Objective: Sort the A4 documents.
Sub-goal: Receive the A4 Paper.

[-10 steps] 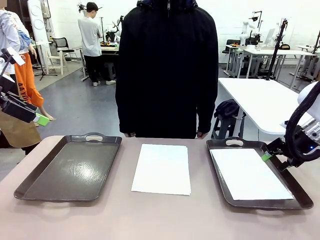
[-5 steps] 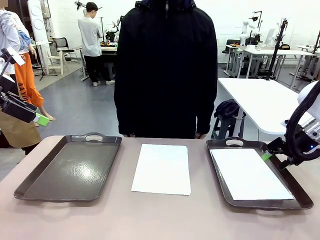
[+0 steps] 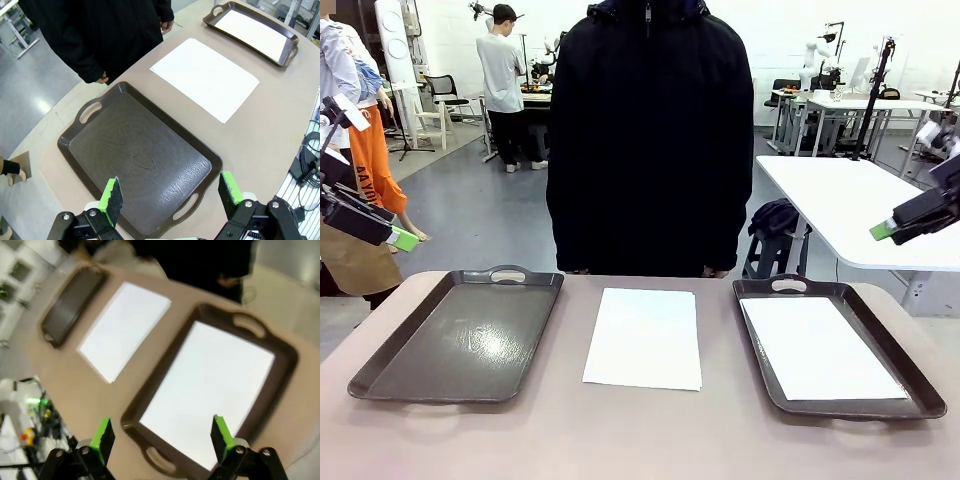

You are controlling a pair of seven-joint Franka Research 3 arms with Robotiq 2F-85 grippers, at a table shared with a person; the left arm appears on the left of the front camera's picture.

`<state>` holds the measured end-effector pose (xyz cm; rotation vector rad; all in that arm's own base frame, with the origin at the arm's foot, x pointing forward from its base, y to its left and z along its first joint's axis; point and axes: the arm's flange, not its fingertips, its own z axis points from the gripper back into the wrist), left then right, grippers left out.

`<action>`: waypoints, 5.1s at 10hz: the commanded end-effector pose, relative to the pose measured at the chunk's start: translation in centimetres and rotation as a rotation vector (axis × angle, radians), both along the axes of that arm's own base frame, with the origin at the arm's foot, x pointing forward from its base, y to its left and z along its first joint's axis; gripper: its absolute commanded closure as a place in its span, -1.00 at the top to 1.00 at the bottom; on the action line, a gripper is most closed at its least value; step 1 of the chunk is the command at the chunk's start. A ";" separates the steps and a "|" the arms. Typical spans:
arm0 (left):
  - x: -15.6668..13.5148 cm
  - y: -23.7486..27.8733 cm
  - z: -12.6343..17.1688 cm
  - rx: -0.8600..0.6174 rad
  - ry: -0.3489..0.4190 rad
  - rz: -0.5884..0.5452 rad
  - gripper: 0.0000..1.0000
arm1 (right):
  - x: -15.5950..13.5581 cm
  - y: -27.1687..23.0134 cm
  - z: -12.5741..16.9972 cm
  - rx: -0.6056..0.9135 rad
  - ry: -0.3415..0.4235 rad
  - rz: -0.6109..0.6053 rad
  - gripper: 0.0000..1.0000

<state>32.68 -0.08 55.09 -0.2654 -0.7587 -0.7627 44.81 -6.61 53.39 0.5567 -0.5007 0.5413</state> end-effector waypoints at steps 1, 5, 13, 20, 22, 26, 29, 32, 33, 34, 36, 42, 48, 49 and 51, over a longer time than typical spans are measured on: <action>0.0 0.1 0.0 -0.005 -0.002 -0.010 1.00 | -2.3 -0.9 -0.4 0.060 -0.062 0.180 1.00; 0.0 0.1 0.0 -0.005 -0.002 -0.010 1.00 | -6.5 -1.5 1.8 0.052 -0.197 0.291 1.00; 0.0 0.1 0.0 -0.005 -0.002 -0.010 1.00 | -6.8 -1.4 2.7 0.050 -0.191 0.307 1.00; 0.0 0.1 0.0 -0.005 -0.002 -0.010 1.00 | -6.8 -1.4 2.7 0.050 -0.191 0.307 1.00; 0.0 0.1 0.0 -0.005 -0.002 -0.010 1.00 | -6.8 -1.4 2.7 0.050 -0.191 0.307 1.00; 0.0 0.1 0.0 -0.005 -0.002 -0.010 1.00 | -6.8 -1.4 2.7 0.050 -0.191 0.307 1.00; 0.0 0.1 0.0 -0.005 -0.002 -0.010 1.00 | -6.8 -1.4 2.7 0.050 -0.191 0.307 1.00; 0.0 0.1 0.0 -0.005 -0.002 -0.010 1.00 | -6.8 -1.4 2.7 0.050 -0.191 0.307 1.00; 0.0 0.1 0.0 -0.005 -0.002 -0.010 1.00 | -6.8 -1.4 2.7 0.050 -0.191 0.307 1.00; 0.0 0.1 0.0 -0.005 -0.002 -0.010 1.00 | -6.8 -1.4 2.7 0.050 -0.191 0.307 1.00; 0.0 0.1 0.0 -0.005 -0.002 -0.010 1.00 | -6.8 -1.4 2.7 0.050 -0.191 0.307 1.00; 0.0 0.1 0.0 -0.005 -0.002 -0.010 1.00 | -6.8 -1.4 2.7 0.050 -0.191 0.307 1.00; 0.0 0.1 0.0 -0.005 -0.002 -0.010 1.00 | -6.8 -1.4 2.7 0.050 -0.191 0.307 1.00; 0.0 0.1 0.0 -0.005 -0.002 -0.010 1.00 | -6.8 -1.4 2.7 0.050 -0.191 0.307 1.00; 0.0 0.1 0.0 -0.005 -0.002 -0.010 1.00 | -6.8 -1.4 2.7 0.050 -0.191 0.307 1.00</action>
